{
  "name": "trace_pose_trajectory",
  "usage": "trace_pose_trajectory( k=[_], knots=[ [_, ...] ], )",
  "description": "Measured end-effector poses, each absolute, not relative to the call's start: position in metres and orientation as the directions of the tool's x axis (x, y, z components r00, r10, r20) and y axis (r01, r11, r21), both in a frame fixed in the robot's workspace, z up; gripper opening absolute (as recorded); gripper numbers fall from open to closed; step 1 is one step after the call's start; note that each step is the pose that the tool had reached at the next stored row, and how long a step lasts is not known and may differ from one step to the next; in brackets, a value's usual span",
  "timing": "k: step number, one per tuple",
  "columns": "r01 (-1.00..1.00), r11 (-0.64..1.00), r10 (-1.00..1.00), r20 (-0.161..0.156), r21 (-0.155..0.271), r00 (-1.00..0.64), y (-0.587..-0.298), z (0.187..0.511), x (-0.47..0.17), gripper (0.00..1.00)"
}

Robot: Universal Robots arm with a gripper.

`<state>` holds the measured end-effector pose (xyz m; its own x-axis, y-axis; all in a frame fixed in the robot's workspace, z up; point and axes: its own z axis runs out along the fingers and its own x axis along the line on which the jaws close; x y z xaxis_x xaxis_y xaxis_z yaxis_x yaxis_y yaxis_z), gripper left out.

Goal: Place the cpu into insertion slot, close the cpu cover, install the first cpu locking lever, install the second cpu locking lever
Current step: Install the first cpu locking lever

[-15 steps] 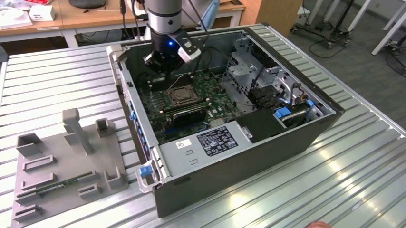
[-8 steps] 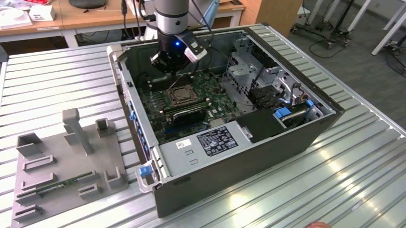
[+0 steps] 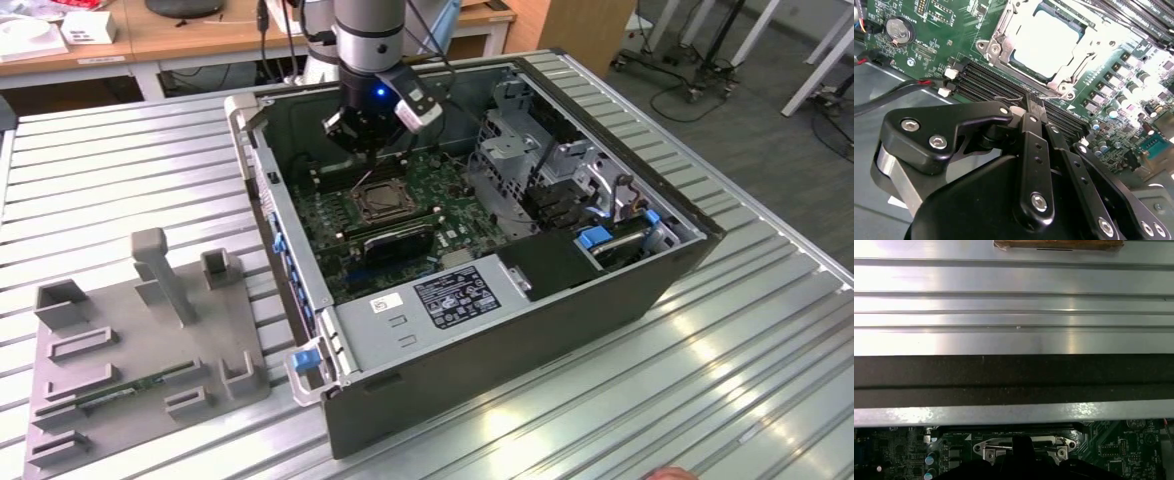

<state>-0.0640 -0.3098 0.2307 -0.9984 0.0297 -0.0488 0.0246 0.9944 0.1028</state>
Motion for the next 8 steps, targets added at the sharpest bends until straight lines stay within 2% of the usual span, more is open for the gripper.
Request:
trace_pose_trajectory(
  k=[8],
  knots=[
    [0.024, 0.992, 0.030, -0.048, 0.121, -0.998, -0.3098, 0.2301, -0.0640, 0.11]
  ],
)
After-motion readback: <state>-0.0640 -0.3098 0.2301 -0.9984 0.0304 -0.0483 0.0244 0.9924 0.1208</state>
